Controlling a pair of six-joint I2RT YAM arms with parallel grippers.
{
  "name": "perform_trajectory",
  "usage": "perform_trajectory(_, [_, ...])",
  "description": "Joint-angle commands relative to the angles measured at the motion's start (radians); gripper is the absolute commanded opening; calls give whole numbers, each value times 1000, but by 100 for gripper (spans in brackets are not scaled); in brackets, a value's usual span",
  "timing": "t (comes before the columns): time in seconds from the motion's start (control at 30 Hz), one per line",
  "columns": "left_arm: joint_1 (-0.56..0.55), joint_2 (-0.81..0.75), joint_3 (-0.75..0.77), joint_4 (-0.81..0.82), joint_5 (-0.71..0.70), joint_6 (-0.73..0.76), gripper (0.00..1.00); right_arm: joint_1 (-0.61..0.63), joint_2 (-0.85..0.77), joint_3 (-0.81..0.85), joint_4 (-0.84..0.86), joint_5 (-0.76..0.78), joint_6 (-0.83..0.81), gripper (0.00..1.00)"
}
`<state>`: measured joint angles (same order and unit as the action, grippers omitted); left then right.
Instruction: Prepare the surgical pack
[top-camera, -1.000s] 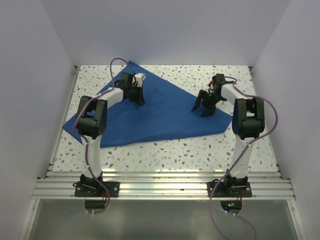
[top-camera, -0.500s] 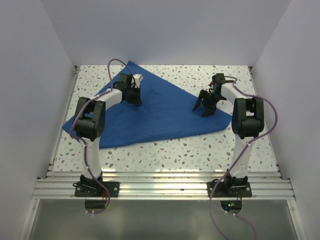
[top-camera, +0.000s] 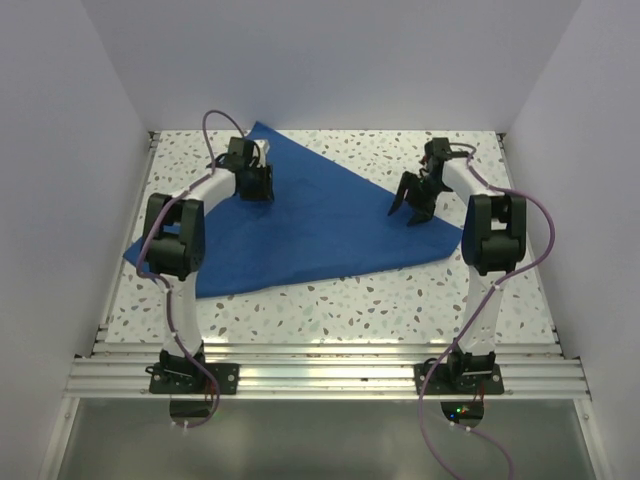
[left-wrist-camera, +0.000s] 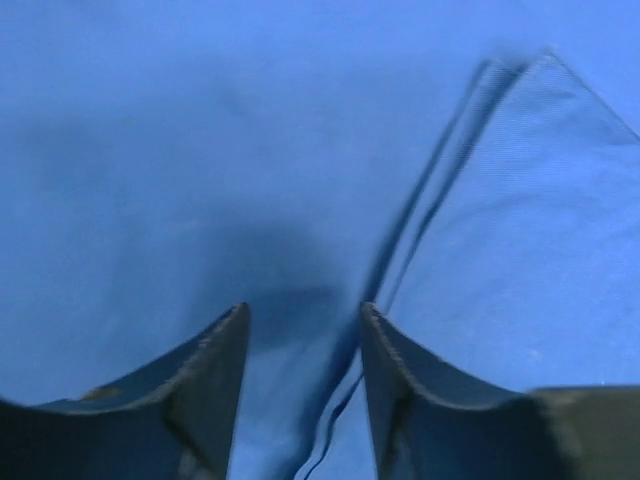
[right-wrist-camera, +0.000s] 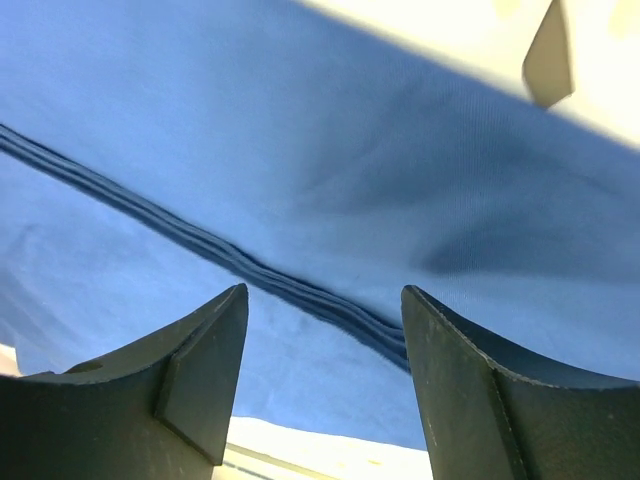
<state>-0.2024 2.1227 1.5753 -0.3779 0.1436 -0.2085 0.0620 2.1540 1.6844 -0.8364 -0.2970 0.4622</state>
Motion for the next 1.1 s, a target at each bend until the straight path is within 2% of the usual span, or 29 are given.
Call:
perform_trajectory(0.0, [17, -110, 29, -44, -26, -58, 53, 21, -46, 101, -59, 55, -22, 67])
perform_trajectory(0.17, [15, -181, 8, -113, -38, -86, 56, 58, -97, 132, -121, 85, -42, 67])
perform_trajectory(0.3, [17, -242, 12, -205, -137, -94, 58, 56, -147, 95, -147, 78, -43, 69])
perform_trajectory(0.37, [18, -268, 3, -262, -179, -104, 63, 29, -199, 37, -106, 58, -33, 72])
perform_trajectory(0.43, [20, -308, -26, -311, -208, -121, 63, 13, -232, -17, -60, 61, -20, 75])
perform_trajectory(0.53, [20, -377, -98, -316, -191, -135, 62, -14, -221, 6, -120, 136, -28, 75])
perform_trajectory(0.63, [18, -451, -184, -277, -118, -147, 57, -59, -218, -35, -109, 148, 3, 75])
perform_trajectory(0.67, [18, -475, -216, -274, -86, -153, 52, -114, -221, -54, -98, 150, 12, 75])
perform_trajectory(0.77, [17, -510, -260, -289, -91, -161, 48, -187, -244, -120, -55, 185, 32, 76])
perform_trajectory(0.87, [18, -567, -305, -285, -140, -163, 48, -228, -247, -156, -37, 223, 18, 76])
perform_trajectory(0.93, [21, -590, -323, -270, -202, -160, 52, -246, -256, -187, -14, 254, 12, 76])
perform_trajectory(1.07, [32, -592, -302, -302, -226, -161, 54, -272, -244, -226, 57, 283, 1, 76])
